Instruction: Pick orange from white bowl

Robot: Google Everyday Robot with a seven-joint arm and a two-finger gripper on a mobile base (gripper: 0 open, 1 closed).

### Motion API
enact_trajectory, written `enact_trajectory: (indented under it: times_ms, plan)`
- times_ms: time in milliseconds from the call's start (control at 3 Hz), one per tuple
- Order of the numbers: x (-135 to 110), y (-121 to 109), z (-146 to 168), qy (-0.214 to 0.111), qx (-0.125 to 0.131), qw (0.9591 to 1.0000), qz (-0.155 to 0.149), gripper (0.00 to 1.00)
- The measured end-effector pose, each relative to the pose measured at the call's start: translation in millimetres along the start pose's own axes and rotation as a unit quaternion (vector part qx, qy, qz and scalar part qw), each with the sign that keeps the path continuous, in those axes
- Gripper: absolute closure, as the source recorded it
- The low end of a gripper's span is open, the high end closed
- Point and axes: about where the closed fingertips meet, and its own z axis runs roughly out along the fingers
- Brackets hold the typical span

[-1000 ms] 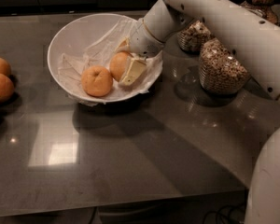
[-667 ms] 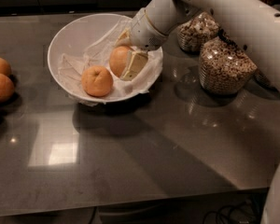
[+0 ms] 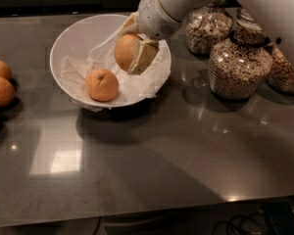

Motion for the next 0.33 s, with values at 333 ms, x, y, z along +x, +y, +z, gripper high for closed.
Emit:
enact_trajectory:
  times_ms: [333]
  plan:
    - [-0.5, 0.0, -0.3, 0.0, 0.0, 1.0, 0.0, 1.0]
